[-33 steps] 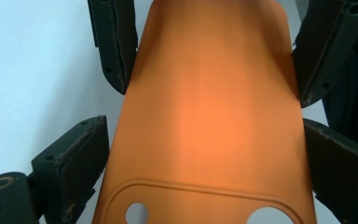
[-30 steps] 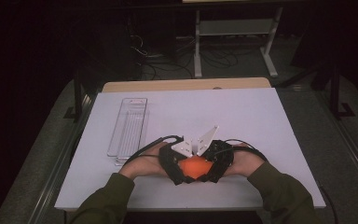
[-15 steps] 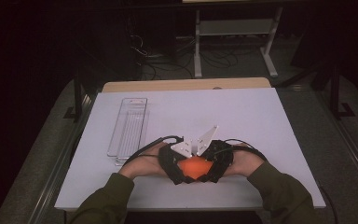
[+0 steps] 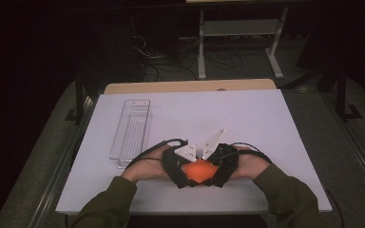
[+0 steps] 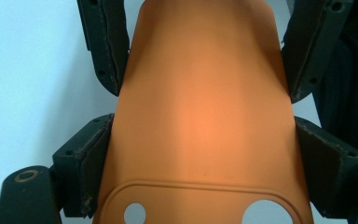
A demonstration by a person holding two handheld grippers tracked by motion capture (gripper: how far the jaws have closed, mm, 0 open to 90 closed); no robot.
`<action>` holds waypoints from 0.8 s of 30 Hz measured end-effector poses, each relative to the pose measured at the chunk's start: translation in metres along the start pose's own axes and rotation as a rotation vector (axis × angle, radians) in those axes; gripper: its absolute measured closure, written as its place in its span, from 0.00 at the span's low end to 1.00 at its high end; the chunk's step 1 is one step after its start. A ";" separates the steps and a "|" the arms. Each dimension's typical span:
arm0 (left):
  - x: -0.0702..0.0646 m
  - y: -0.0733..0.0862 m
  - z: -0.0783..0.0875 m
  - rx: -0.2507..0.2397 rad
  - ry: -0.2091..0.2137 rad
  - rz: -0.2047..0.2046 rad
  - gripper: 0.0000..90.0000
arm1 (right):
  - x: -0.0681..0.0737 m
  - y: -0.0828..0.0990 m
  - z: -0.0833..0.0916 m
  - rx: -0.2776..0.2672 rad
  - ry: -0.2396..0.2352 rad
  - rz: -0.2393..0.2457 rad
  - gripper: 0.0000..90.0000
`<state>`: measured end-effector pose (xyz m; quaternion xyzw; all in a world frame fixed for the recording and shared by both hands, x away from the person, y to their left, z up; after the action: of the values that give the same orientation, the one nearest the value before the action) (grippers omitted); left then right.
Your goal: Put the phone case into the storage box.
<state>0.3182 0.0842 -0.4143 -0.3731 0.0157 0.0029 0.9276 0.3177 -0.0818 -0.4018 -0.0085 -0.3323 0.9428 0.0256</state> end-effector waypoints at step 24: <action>0.010 0.004 0.004 0.030 -0.070 0.064 0.16 | -0.009 0.008 0.011 -0.079 0.075 -0.106 0.00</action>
<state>0.3280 0.0898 -0.4150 -0.3581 -0.0050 0.0455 0.9326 0.3260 -0.0949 -0.3983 -0.0273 -0.3680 0.9253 0.0875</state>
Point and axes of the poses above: each handheld gripper's, and its own axes: z roughly backward along the jaws, y roughly out of its underside, x roughly to its left, the point moved 1 cm from there along -z, roughly forward along the jaws, and after that the axes turned 3 degrees about -x, right-handed, at the moved point
